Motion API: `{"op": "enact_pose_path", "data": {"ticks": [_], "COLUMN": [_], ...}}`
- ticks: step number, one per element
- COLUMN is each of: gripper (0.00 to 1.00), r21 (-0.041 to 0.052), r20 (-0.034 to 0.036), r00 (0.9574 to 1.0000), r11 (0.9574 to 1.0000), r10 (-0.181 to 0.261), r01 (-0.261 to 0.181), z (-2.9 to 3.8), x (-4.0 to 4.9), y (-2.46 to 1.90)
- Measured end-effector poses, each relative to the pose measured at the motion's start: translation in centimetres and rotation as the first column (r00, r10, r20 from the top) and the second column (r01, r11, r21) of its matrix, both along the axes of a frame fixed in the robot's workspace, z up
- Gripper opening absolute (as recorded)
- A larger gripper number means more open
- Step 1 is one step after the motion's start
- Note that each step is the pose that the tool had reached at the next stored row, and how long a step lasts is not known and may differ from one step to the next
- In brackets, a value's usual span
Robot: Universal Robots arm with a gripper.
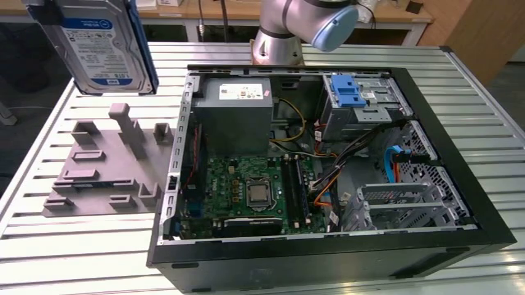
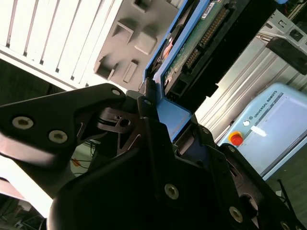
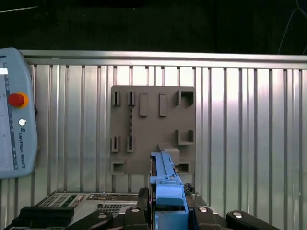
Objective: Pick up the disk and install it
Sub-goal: 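Pick up the disk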
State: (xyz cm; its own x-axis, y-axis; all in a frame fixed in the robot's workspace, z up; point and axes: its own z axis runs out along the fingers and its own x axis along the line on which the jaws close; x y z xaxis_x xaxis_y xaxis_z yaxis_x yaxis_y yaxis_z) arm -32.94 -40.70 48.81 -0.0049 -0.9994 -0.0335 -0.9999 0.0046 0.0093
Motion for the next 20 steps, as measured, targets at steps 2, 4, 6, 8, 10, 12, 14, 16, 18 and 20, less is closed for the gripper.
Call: {"op": "enact_pose_path", "data": {"ticks": [2, 4, 6, 8, 10, 12, 14, 16, 18, 20], "gripper": [0.36, 0.36, 0.36, 0.36, 0.36, 0.36, 0.36, 0.36, 0.36, 0.36], "r21": [-0.0001, 0.0000, 0.0000, -0.0001, 0.0000, 0.0000, 0.0000, 0.0000, 0.0000, 0.0000], "r20": [0.0000, 0.0000, 0.0000, 0.0000, 0.0001, 0.0000, 0.0000, 0.0001, 0.0001, 0.0000], "r00": [1.0000, 1.0000, 1.0000, 1.0000, 1.0000, 1.0000, 1.0000, 1.0000, 1.0000, 1.0000], "r11": [1.0000, 1.0000, 1.0000, 1.0000, 1.0000, 1.0000, 1.0000, 1.0000, 1.0000, 1.0000], "r10": [0.000, 0.000, 0.000, 0.000, 0.000, 0.000, 0.000, 0.000, 0.000, 0.000], "r01": [0.000, 0.000, 0.000, 0.000, 0.000, 0.000, 0.000, 0.000, 0.000, 0.000], "z": [0.00, 0.00, 0.00, 0.00, 0.00, 0.00, 0.00, 0.00, 0.00, 0.00], "x": [0.46, 0.90, 1.38, 1.85, 2.25, 2.64, 3.09, 3.52, 3.92, 4.29], "y": [-0.09, -0.15, -0.21, -0.26, -0.29, -0.32, -0.36, -0.39, -0.42, -0.45]}}
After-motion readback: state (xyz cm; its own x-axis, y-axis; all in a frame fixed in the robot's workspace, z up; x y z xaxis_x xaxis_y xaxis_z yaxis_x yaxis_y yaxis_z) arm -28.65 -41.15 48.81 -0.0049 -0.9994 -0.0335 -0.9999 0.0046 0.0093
